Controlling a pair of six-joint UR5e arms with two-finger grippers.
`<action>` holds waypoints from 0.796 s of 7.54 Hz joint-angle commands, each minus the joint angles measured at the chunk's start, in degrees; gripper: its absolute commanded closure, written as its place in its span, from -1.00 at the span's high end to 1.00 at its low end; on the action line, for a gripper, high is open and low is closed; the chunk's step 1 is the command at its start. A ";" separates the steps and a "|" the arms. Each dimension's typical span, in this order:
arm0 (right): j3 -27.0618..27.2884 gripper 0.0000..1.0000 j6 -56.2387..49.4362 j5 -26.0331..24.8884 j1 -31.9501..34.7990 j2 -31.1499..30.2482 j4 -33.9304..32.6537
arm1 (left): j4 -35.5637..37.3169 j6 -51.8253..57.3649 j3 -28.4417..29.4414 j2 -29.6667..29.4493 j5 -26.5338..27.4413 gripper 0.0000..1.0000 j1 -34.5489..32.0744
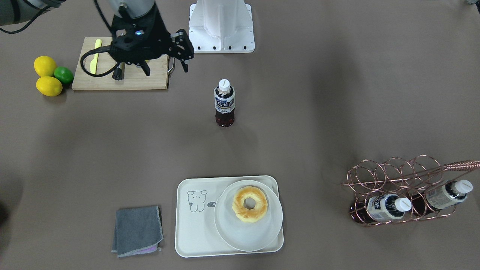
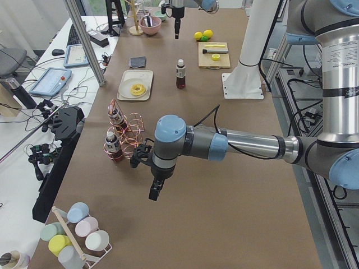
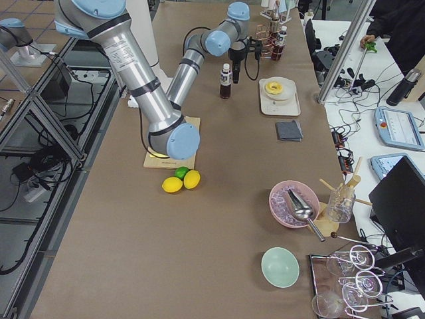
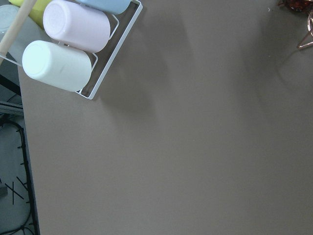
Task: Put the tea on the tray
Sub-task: 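Lower the right gripper over the bottle cap and grasp it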
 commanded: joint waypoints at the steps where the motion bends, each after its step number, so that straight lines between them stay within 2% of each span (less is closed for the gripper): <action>1: -6.16 1.00 3.06 -4.60 -6.61 6.61 -1.74 | 0.04 0.45 0.99 0.30 -0.69 0.96 -1.04; 2: -8.54 1.00 5.00 -6.78 -7.59 8.81 -1.56 | -0.04 0.45 0.99 0.30 -0.78 0.96 -1.04; 4: -10.22 1.00 5.46 -10.39 -10.85 8.92 0.35 | -0.04 0.45 0.99 0.21 -0.78 0.96 -1.04; 6: -13.30 0.99 5.55 -10.49 -10.94 8.83 5.27 | 0.13 0.45 0.99 -0.23 -0.78 0.96 -0.96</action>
